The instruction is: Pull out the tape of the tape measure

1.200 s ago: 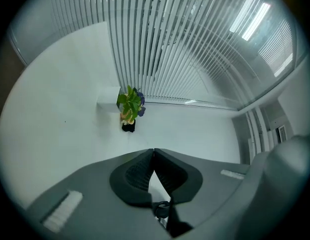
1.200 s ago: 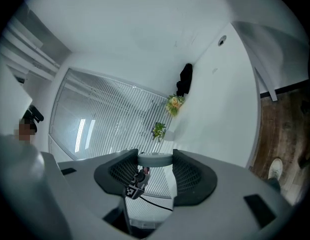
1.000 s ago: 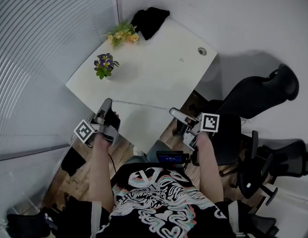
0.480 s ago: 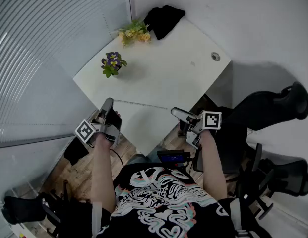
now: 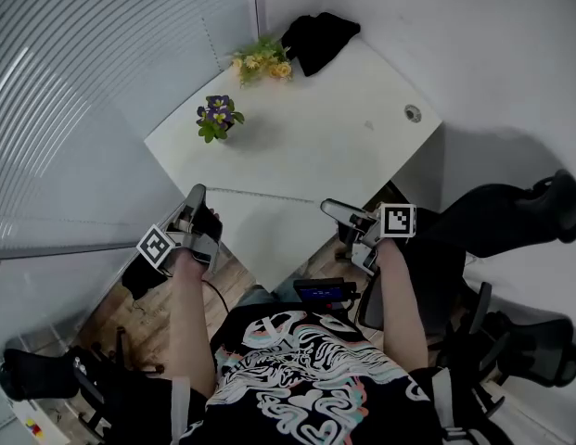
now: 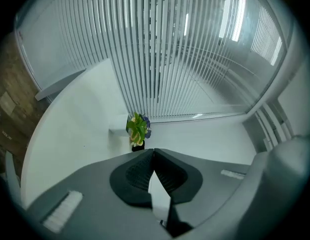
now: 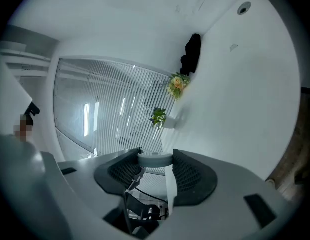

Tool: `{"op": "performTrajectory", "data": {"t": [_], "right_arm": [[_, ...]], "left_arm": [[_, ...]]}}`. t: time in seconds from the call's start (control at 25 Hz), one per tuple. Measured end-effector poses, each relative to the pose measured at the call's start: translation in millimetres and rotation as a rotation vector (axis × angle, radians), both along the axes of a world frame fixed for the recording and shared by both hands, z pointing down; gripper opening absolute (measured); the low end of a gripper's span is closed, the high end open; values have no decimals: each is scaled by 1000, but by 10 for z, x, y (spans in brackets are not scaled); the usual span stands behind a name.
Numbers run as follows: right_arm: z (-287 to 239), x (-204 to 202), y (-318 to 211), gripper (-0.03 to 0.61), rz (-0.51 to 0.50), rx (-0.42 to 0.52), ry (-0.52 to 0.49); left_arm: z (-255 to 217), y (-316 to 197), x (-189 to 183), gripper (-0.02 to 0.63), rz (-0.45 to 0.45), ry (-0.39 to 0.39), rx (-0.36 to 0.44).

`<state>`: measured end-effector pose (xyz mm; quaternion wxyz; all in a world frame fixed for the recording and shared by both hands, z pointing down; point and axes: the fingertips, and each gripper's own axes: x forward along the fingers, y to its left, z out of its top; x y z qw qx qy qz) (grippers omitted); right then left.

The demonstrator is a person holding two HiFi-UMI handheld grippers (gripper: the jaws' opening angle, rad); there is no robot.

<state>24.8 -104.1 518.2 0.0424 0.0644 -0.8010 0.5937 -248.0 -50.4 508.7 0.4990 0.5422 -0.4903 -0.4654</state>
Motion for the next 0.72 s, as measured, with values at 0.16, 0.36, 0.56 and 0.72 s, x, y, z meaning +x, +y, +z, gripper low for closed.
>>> {"op": "performTrajectory", "data": {"t": [0.16, 0.36, 0.56, 0.72], "right_arm": [[15, 84, -37, 219, -8, 0, 9], [-1, 115, -40, 219, -38, 13, -9], [65, 169, -27, 219, -48, 1, 34], [137, 218, -38, 219, -41, -6, 64]], "left_arm": [[-41, 84, -122, 3, -40, -34, 0], [-49, 213, -216, 3, -78, -68, -3], [-6, 282, -188, 3, -86, -83, -23], [4, 309, -182, 3, -87, -99, -43]]}}
